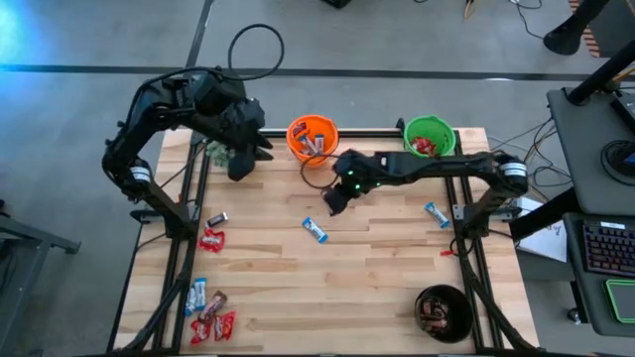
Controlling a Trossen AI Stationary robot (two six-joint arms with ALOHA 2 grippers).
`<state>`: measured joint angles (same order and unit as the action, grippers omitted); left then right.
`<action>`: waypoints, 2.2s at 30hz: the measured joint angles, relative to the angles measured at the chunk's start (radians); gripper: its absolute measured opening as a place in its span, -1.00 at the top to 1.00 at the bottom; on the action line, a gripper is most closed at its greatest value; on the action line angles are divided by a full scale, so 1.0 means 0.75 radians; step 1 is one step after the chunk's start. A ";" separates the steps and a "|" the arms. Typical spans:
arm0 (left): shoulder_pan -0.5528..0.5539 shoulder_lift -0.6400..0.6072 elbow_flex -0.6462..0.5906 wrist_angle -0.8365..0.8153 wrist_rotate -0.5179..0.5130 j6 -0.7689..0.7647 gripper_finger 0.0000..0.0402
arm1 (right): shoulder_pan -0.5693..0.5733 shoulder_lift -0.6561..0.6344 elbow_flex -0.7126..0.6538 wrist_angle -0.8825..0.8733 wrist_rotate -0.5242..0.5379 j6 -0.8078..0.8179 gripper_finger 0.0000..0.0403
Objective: Organize candy in baskets
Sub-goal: Put the brown chocolate bar into the black bucket
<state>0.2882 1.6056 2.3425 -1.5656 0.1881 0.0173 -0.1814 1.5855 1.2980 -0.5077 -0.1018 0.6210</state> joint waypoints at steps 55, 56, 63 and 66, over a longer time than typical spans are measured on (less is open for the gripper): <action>0.073 0.580 0.000 0.631 0.649 0.059 0.37 | -0.003 -0.583 0.003 -0.142 0.070 -0.415 0.94; 0.073 0.585 0.000 0.631 0.648 0.059 0.37 | -0.003 -0.583 0.003 -0.138 0.070 -0.414 0.94; 0.081 0.614 0.000 0.630 0.647 0.059 0.37 | -0.003 -0.583 0.025 -0.147 0.059 -0.414 0.94; 0.081 0.614 0.000 0.642 0.648 0.059 0.37 | -0.003 -0.583 0.040 -0.145 0.059 -0.428 0.94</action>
<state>0.3489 2.0663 2.3425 -1.0842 0.6739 0.0612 -0.1837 1.1481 1.3277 -0.6162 -0.0574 0.3001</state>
